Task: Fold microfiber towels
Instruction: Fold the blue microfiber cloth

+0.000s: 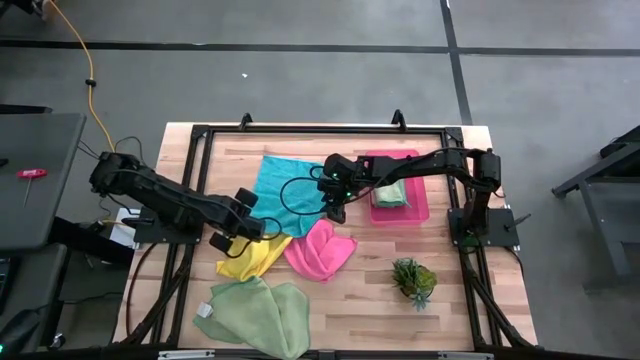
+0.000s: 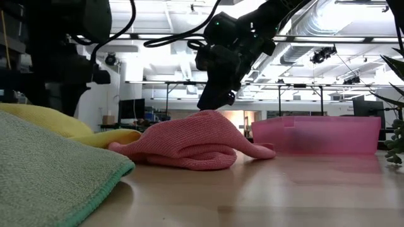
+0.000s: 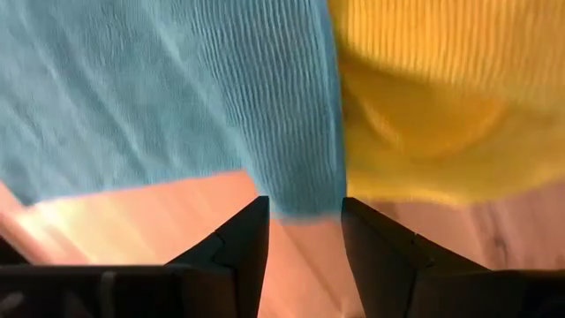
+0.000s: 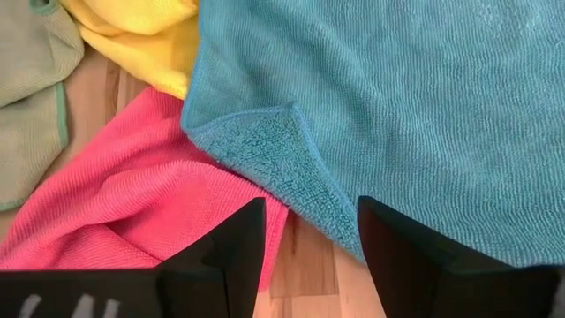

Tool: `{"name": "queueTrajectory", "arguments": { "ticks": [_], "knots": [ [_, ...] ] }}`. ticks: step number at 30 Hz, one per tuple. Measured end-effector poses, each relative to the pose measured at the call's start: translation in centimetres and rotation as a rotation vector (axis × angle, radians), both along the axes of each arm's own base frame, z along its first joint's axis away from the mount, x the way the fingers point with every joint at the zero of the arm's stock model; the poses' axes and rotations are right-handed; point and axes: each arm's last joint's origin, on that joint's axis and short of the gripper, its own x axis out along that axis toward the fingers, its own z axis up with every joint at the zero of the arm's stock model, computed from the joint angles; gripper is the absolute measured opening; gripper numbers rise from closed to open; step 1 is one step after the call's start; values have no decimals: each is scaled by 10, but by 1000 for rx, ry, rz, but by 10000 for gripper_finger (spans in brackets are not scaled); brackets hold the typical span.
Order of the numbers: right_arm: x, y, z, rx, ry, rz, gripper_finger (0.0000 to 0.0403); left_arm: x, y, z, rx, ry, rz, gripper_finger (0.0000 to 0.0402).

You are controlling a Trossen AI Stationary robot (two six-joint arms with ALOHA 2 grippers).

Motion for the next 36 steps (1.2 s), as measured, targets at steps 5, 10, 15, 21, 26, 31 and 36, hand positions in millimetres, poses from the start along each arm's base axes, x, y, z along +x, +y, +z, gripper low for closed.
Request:
{"name": "queueTrajectory", "arguments": {
  "ticks": [5, 10, 15, 21, 26, 31, 36],
  "knots": [
    [0, 0, 0, 1, -2, -1, 172, -9, -1, 12, -75, -27, 6, 131],
    [1, 0, 1, -1, -11, -1, 172, -9, -1, 17, -92, -83, -27, 131],
    [1, 0, 1, 0, -11, -1, 172, -4, -2, 11, -92, -41, -78, 131],
    [1, 0, 1, 0, -14, -2, 172, -1, -2, 2, -87, 7, -71, 131],
    [1, 0, 1, 4, -17, -10, 172, -13, 0, -12, -72, 78, -96, 131],
    [2, 0, 2, 11, -26, -22, 172, -10, 1, -13, -20, 30, -98, 131],
    [3, -1, 2, 10, -32, -22, 172, -6, 0, -13, -23, -19, -99, 131]
  ]
}}
